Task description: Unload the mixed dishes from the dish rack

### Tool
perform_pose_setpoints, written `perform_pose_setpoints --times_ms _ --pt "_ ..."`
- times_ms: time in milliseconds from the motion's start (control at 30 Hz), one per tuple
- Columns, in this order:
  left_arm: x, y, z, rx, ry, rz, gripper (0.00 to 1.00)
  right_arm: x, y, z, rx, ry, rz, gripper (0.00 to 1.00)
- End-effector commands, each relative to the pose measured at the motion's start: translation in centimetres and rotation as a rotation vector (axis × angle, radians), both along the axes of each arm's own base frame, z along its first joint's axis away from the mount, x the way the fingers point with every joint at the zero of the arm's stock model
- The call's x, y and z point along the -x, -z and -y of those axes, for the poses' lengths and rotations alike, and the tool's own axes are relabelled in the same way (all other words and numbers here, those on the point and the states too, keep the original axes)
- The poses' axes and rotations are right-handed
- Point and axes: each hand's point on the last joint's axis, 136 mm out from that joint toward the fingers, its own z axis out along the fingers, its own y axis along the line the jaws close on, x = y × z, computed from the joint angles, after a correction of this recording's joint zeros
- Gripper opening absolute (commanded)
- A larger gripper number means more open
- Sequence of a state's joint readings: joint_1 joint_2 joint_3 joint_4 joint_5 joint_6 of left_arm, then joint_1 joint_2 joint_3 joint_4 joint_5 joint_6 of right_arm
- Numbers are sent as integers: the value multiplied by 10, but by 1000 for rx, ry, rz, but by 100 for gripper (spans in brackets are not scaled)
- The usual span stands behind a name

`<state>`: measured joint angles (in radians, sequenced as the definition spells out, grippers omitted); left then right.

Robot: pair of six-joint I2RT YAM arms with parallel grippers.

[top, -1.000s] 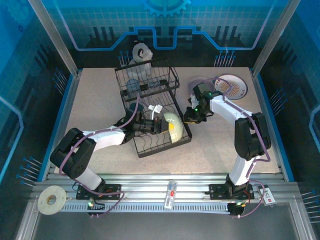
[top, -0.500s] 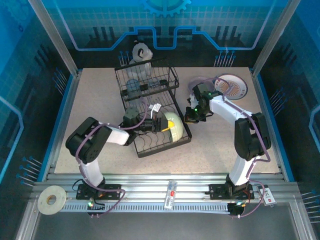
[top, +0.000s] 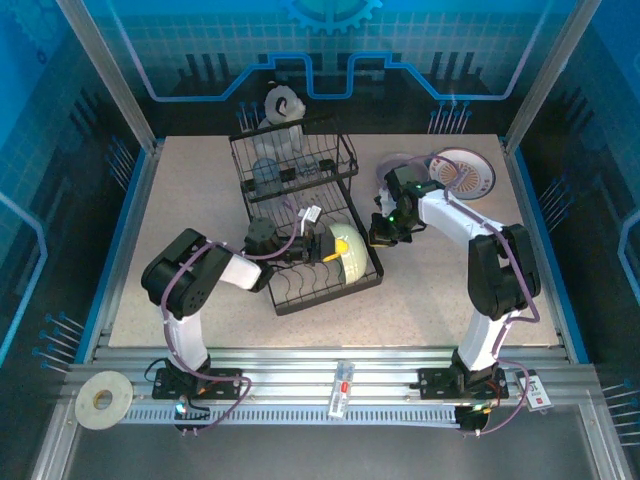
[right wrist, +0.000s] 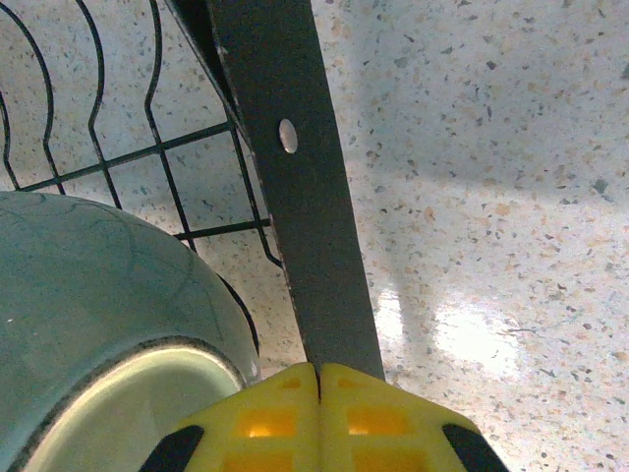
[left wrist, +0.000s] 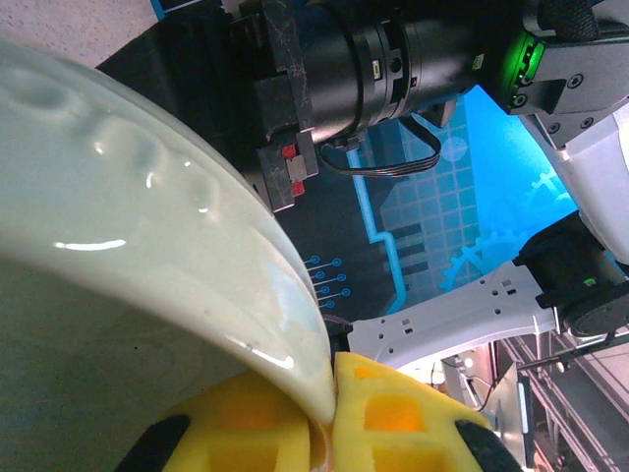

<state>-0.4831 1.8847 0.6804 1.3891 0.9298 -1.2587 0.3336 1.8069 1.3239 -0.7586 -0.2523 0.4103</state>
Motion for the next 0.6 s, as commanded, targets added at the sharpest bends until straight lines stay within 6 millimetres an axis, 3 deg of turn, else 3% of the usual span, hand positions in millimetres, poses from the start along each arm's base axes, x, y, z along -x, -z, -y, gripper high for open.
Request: perform_pose_setpoints --times_ms 0,367,567 --pt "-5 -6 5 13 23 32 0 7 24 -4 30 0 -64 0" --pt "0 4 8 -43 69 64 0 12 29 -6 37 -5 -73 0" --pt "0 -22 10 -26 76 129 0 12 27 -6 31 -2 -73 0"
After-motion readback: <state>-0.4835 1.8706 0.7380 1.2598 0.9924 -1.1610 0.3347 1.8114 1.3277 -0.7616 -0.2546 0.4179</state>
